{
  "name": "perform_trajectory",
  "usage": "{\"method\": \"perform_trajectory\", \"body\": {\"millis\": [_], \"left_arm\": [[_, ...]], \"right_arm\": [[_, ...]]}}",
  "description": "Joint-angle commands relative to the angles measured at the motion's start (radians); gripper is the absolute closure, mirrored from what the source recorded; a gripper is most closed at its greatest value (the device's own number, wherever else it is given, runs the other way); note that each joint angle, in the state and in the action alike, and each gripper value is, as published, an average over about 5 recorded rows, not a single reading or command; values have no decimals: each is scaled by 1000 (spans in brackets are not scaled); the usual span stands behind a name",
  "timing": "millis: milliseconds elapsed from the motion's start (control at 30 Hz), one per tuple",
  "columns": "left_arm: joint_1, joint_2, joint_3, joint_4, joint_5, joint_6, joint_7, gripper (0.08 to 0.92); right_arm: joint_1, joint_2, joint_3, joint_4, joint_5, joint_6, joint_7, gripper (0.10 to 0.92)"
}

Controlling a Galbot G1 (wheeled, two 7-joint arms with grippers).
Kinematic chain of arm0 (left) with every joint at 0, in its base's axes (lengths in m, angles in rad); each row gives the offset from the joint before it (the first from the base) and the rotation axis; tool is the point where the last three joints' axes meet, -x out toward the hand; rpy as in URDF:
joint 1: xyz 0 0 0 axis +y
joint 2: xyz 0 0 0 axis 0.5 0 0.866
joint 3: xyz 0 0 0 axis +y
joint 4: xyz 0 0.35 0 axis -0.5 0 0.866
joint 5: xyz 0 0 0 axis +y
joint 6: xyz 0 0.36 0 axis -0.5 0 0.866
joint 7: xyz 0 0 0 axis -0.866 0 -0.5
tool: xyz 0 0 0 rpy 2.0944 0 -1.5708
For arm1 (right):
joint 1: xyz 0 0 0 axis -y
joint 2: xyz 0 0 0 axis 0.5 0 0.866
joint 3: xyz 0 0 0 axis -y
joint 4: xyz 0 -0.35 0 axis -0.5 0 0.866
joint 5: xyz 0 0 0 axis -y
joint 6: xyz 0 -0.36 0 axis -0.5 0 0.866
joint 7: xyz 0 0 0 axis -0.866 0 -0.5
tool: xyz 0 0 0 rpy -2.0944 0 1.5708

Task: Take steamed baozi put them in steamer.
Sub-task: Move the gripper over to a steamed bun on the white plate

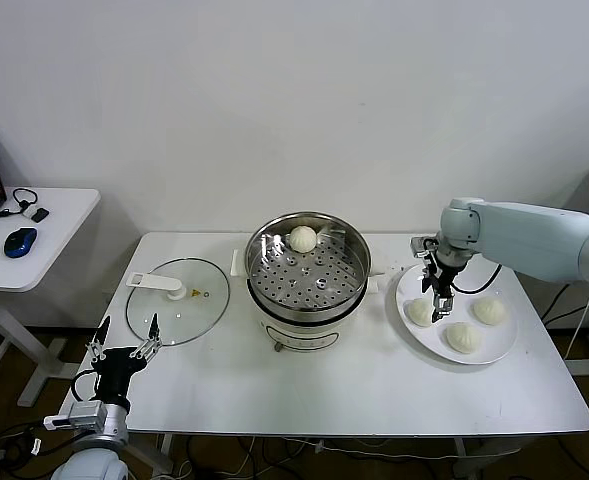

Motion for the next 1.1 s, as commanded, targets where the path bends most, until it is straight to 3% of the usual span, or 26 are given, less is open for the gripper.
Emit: {"method": "perform_trajectory", "body": {"millis": [33,733,1100], "left_arm": [[5,1,-2,-2,1,0,1,177],[2,1,-1,3,1,-2,1,177],[0,-3,3,1,2,-1,0,177]], "right_arm": [[-91,7,95,-83,-32,7,-1,203],[-126,20,129,-110,-82,19,2,209],[-116,19,123,-91,-95,18,3,358]]}}
